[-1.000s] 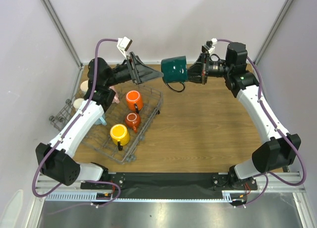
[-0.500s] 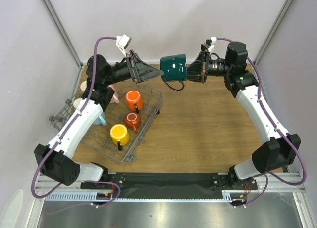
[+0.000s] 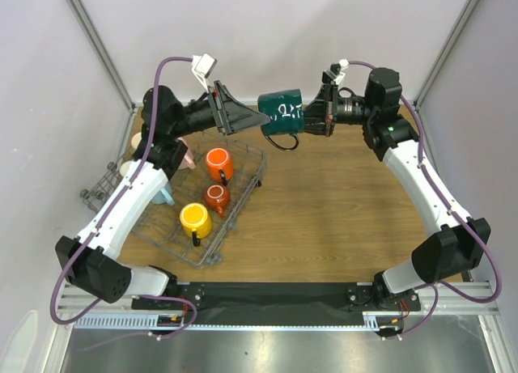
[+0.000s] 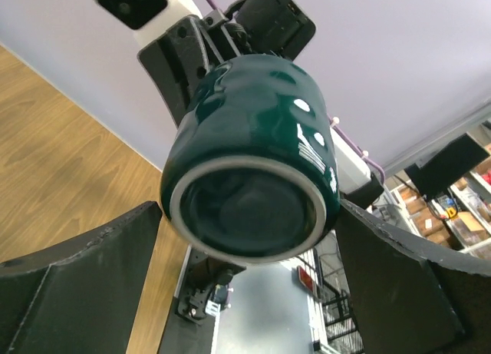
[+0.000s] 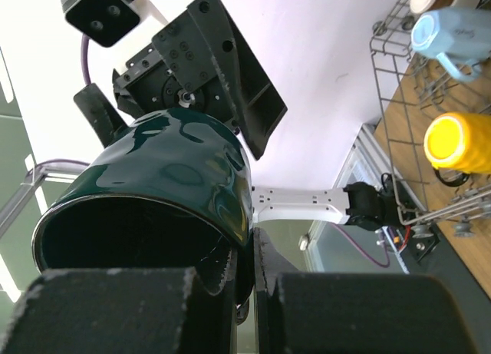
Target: Load the cups into the dish rack
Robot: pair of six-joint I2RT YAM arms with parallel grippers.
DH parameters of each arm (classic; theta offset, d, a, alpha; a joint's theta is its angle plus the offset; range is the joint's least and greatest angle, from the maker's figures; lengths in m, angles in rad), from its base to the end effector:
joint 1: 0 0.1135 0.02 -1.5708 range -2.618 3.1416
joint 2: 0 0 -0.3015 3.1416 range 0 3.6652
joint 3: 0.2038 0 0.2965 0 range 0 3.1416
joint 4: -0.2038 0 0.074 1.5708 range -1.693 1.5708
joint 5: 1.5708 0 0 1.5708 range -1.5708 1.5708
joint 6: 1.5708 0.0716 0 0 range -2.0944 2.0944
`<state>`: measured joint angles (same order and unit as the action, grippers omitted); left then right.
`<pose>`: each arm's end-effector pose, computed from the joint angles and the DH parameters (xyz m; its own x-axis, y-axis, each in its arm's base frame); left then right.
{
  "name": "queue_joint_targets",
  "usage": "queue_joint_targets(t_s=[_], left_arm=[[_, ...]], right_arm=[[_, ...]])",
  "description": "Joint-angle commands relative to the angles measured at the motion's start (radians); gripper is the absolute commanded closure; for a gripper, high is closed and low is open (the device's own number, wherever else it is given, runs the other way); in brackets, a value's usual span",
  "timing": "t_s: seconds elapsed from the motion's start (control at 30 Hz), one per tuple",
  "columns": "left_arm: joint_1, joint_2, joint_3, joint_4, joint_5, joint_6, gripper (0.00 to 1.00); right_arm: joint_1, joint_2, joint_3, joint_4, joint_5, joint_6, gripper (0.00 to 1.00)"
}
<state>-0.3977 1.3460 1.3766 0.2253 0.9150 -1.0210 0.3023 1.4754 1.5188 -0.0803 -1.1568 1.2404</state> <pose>0.3053 -0.1898 0.5061 -0.6822 -0.2774 -0.6765 0.6917 0.0550 -0.7200 0.3447 0.1762 0.4824 -0.9509 0.1021 -0.2922 -0.2889 0.0466 0.9562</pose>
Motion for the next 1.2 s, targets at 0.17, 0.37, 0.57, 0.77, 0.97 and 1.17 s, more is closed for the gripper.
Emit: queue_joint_targets(t_s=[0.17, 0.37, 0.57, 0.77, 0.97, 1.17], left_arm=[[-0.018, 0.015, 0.029, 0.035, -0.039, 0.006, 0.0], [-0.021, 0.015, -0.011, 0.103, 0.005, -0.056, 0.0], [-0.027, 0.002, -0.014, 0.065, 0.012, -0.036, 0.0], [-0.027, 0.012, -0.011, 0.02, 0.021, -0.051, 0.0], [-0.033, 0.013, -0.017, 0.04, 0.022, -0.087, 0.0], [-0.033, 0.013, -0.019, 0.042, 0.018, -0.097, 0.17]], right_arm=[[0.041, -0.038, 0.052, 0.085, -0.1, 0.034, 1.0], [0.054, -0.014, 0.057, 0.114, -0.09, 0.05, 1.0], [0.055, -0.003, 0.058, 0.117, -0.064, 0.05, 1.0], [0.057, 0.013, 0.127, -0.033, -0.043, -0.123, 1.0], [0.055, 0.023, 0.153, -0.185, -0.017, -0.203, 1.0], [0.055, 0.026, 0.146, -0.196, -0.012, -0.214, 1.0]])
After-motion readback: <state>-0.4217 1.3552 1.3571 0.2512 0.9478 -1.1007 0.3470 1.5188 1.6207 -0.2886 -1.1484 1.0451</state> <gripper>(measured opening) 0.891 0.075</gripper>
